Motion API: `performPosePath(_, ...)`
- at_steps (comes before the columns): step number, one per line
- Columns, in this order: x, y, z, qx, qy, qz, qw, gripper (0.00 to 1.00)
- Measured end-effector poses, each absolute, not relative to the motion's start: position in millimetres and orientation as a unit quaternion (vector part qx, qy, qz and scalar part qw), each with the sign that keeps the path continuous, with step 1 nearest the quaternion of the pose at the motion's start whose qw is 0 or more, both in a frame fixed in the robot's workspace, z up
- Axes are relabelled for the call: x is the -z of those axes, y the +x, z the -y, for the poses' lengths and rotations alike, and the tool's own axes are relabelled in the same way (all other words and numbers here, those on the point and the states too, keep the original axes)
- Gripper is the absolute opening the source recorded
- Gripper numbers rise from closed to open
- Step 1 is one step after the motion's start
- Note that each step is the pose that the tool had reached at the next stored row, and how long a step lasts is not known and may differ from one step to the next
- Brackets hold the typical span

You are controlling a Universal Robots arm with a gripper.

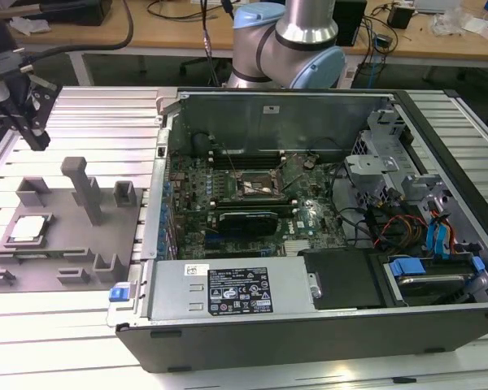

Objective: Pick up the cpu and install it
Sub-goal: 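Reach for the cpu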

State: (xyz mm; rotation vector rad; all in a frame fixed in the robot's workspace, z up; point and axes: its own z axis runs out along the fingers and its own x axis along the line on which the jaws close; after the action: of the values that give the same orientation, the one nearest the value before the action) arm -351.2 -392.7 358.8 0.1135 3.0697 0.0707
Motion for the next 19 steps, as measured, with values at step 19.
performPosePath(19, -340.1, -372.1, 394.7, -0.023, 0.037, -0.998, 0.034, 0.11)
